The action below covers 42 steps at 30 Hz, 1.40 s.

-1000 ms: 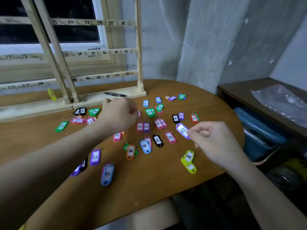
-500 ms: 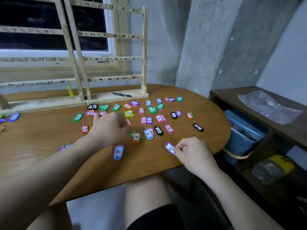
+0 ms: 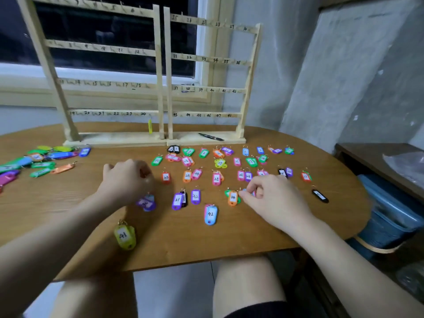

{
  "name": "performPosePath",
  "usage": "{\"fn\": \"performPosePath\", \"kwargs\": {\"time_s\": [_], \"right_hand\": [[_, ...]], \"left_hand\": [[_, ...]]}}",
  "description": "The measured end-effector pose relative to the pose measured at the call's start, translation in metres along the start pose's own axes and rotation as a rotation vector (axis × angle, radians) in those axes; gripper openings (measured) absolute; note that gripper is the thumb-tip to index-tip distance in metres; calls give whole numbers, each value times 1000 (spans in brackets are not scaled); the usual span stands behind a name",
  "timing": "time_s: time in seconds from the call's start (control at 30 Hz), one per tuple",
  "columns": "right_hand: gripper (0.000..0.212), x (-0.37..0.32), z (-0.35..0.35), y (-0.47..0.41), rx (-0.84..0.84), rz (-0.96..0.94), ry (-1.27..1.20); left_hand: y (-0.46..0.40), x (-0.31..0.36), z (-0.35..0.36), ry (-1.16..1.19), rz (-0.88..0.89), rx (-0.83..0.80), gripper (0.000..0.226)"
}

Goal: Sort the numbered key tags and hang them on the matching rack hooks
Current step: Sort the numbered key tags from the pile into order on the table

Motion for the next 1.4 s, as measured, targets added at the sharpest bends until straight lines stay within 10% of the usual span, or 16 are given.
{"fn": "performPosePath", "kwargs": {"time_s": [0.43, 0.67, 1.0, 1.4], "right_hand": [[18, -163, 113, -130, -134, -339, -332], [14, -252, 160, -182, -249, -544, -290], [14, -313, 239, -249, -149, -306, -497], [9, -318, 257, -262, -130, -271, -540]], "left_hand": [[-21, -170, -27, -215, -189, 138, 13], [-66, -200, -18, 57, -197, 222, 18], [-83, -224, -6, 54, -95, 114, 52], [-88, -226, -3, 65, -98, 229, 37]]}}
Point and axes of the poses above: each hand's wrist, its own y-axis away from the middle knuckle, its own z-axis out of the palm, x = y × z, the point moved 3 cm from there along -y, towards the middle knuckle, and after that the axes turned 4 degrees about -z, right-handed, at the moved point
